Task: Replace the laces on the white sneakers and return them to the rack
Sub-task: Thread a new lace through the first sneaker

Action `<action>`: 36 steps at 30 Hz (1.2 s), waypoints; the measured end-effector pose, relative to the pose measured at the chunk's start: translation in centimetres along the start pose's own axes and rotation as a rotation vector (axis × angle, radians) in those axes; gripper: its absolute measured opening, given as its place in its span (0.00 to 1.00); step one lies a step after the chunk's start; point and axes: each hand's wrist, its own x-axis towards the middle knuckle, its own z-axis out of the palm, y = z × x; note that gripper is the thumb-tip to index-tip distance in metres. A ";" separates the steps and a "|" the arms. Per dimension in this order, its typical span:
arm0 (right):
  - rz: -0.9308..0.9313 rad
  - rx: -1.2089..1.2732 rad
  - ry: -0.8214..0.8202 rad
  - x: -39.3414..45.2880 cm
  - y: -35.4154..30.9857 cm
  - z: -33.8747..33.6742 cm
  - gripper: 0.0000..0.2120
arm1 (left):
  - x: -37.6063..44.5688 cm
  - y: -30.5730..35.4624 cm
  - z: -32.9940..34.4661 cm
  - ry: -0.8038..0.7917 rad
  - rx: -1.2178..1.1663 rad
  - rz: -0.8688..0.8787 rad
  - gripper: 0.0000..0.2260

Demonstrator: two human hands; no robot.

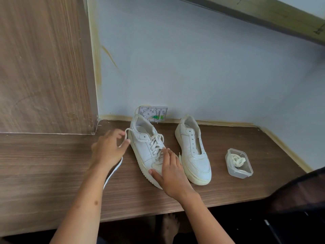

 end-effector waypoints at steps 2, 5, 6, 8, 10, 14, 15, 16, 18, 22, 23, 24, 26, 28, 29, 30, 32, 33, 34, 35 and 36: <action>0.001 0.026 0.013 0.1 -0.1 -0.1 0.38 | -0.2 0.9 0.4 -0.024 -0.033 0.129 0.14; 0.003 0.035 0.029 0.2 -0.3 -0.1 0.38 | -0.7 2.5 1.0 -0.014 0.010 0.256 0.18; 0.002 0.034 0.033 0.1 -0.3 -0.1 0.38 | -0.8 3.0 1.2 -0.005 0.032 0.280 0.19; 0.000 0.022 0.045 0.0 -0.5 -0.1 0.38 | -1.0 3.5 1.5 0.025 0.085 0.303 0.16; 0.002 0.012 0.061 -0.1 -0.7 -0.1 0.38 | -0.9 3.5 1.7 0.061 0.111 0.271 0.11; 0.017 -0.006 0.075 -0.1 -1.2 0.0 0.37 | -0.7 3.2 1.7 0.078 0.082 0.231 0.05; 0.025 -0.001 0.085 -0.1 -1.4 0.0 0.37 | -0.7 3.3 1.7 0.071 0.097 0.249 0.04; 0.034 0.009 0.096 -0.1 -1.6 0.1 0.37 | -0.7 3.2 1.7 0.070 0.123 0.265 0.03; 0.049 0.029 0.114 -0.1 -1.8 0.1 0.36 | -0.7 2.8 1.4 0.094 0.171 0.249 0.02; 0.061 0.024 0.107 -0.1 -2.3 0.1 0.36 | -0.4 1.4 0.4 0.139 0.163 0.035 0.05; 0.053 0.023 0.106 -0.1 -2.5 0.1 0.36 | -0.5 1.3 0.4 0.116 0.169 0.016 0.05; 0.040 0.027 0.107 -0.1 -2.5 0.1 0.36 | -0.5 1.4 0.5 0.088 0.167 0.018 0.05; 0.019 0.088 0.120 -0.1 -2.3 -0.2 0.30 | -0.6 1.6 0.6 0.038 0.125 0.061 0.04; 0.040 0.209 0.148 0.1 -1.8 -0.8 0.23 | -0.4 1.5 0.5 0.019 0.084 0.111 0.04; 0.063 0.256 0.171 0.3 -1.5 -1.0 0.20 | -0.3 1.4 0.4 0.021 0.070 0.144 0.06; 0.083 0.286 0.199 0.6 -1.2 -1.1 0.19 | -0.2 1.4 0.3 0.020 0.053 0.182 0.08; 0.096 0.313 0.244 1.2 -1.1 -1.1 0.18 | -0.1 1.6 0.2 -0.001 0.017 0.247 0.08; 0.092 0.323 0.255 1.5 -1.1 -1.0 0.18 | -0.1 1.7 0.3 -0.013 0.000 0.273 0.07; 0.087 0.337 0.262 1.8 -1.1 -0.9 0.18 | -0.1 1.7 0.4 -0.020 -0.016 0.294 0.06; 0.085 0.351 0.272 2.2 -1.1 -0.8 0.17 | -0.1 1.8 0.5 -0.025 -0.029 0.309 0.05; 0.087 0.361 0.287 2.5 -1.1 -0.6 0.16 | -0.1 1.8 0.6 -0.029 -0.037 0.318 0.04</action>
